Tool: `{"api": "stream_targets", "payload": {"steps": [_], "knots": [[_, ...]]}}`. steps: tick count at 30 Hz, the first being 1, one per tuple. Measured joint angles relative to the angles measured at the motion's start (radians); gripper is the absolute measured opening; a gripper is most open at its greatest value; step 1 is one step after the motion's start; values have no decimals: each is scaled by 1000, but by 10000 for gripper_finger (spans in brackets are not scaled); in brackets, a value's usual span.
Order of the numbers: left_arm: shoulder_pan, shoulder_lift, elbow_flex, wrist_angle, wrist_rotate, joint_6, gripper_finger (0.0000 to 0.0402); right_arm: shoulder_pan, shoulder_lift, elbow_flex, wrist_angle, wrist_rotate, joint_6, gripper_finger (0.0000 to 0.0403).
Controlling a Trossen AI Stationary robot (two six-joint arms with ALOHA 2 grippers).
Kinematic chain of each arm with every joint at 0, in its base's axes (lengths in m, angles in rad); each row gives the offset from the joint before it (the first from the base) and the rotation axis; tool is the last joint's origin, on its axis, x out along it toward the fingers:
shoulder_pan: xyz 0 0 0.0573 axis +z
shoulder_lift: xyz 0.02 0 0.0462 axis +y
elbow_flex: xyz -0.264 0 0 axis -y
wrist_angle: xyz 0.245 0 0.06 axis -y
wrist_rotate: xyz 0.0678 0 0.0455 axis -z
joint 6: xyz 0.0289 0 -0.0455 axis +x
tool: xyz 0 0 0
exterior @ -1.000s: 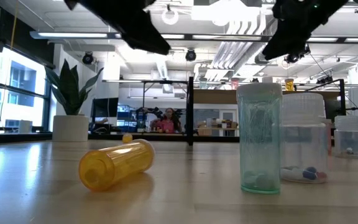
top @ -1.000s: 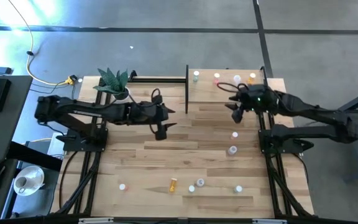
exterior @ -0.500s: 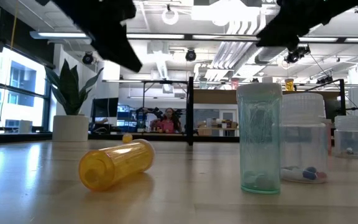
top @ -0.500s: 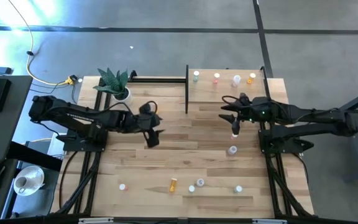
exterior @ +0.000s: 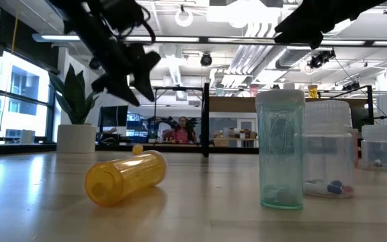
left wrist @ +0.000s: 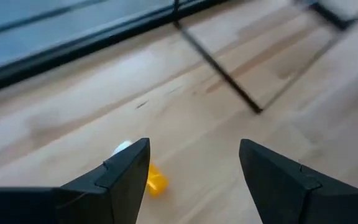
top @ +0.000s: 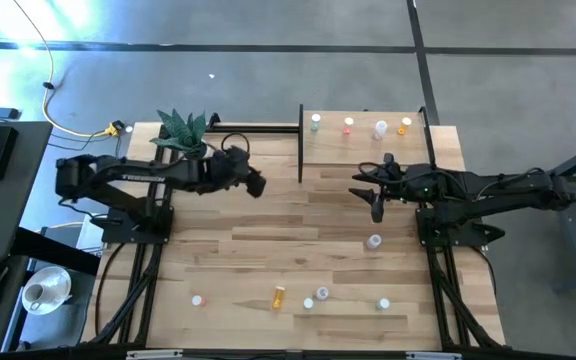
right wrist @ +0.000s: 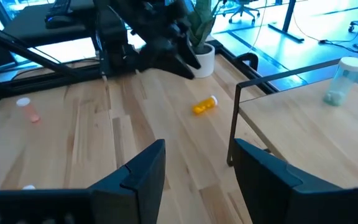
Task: Pick and place medicine bottles onto shelf by color
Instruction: Put the top yellow pill bottle on the shelf aligned with the other yellow pill bottle
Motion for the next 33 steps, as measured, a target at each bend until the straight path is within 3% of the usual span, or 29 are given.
{"api": "stream_targets", "payload": {"steps": [12, 28, 33], "knots": [[65, 183, -1, 48, 9, -131, 236, 0, 7, 0, -4, 0, 0, 177], [64, 213, -1, 39, -9, -183, 236, 0, 7, 0, -5, 1, 0, 177], [62, 274, -1, 54, -13, -196, 236, 0, 7, 0, -5, 1, 0, 177]]}}
